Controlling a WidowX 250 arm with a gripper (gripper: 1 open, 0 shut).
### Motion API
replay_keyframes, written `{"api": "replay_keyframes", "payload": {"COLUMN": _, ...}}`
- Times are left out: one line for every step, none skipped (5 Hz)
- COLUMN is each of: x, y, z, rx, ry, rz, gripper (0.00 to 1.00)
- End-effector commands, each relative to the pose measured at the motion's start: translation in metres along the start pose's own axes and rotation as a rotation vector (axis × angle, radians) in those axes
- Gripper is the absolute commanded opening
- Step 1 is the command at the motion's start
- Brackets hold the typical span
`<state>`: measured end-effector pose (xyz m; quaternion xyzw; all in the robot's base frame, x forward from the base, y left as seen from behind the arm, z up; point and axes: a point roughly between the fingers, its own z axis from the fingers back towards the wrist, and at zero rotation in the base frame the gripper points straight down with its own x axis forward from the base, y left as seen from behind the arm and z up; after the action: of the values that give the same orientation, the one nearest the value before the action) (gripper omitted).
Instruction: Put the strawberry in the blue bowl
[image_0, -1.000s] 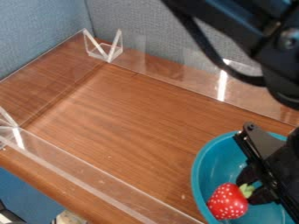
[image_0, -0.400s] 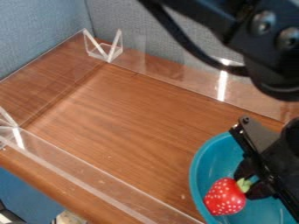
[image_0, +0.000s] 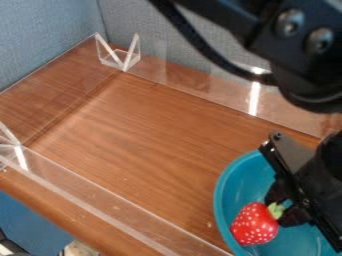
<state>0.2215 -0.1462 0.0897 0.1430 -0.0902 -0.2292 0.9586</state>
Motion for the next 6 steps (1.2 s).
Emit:
{"api": "replay_keyframes", "payload": {"x": 0.003, "y": 0.007, "z": 0.012, "rx": -0.020, "ry": -0.054, "rz": 0.030, "gripper": 0.00}}
{"api": "replay_keyframes", "payload": {"x": 0.002, "y": 0.008, "z": 0.010, "rx": -0.024, "ry": -0.051, "rz": 0.030, "gripper": 0.00}}
{"api": "replay_keyframes", "payload": {"x": 0.001, "y": 0.007, "z": 0.007, "rx": -0.027, "ry": -0.047, "rz": 0.030, "gripper": 0.00}}
{"api": "replay_keyframes", "payload": {"x": 0.000, "y": 0.006, "z": 0.003, "rx": -0.030, "ry": -0.041, "rz": 0.029, "gripper": 0.00}}
{"api": "replay_keyframes", "payload": {"x": -0.001, "y": 0.005, "z": 0.000, "rx": -0.033, "ry": -0.037, "rz": 0.029, "gripper": 0.00}}
{"api": "replay_keyframes", "payload": {"x": -0.001, "y": 0.004, "z": -0.002, "rx": -0.035, "ry": -0.032, "rz": 0.031, "gripper": 0.00}}
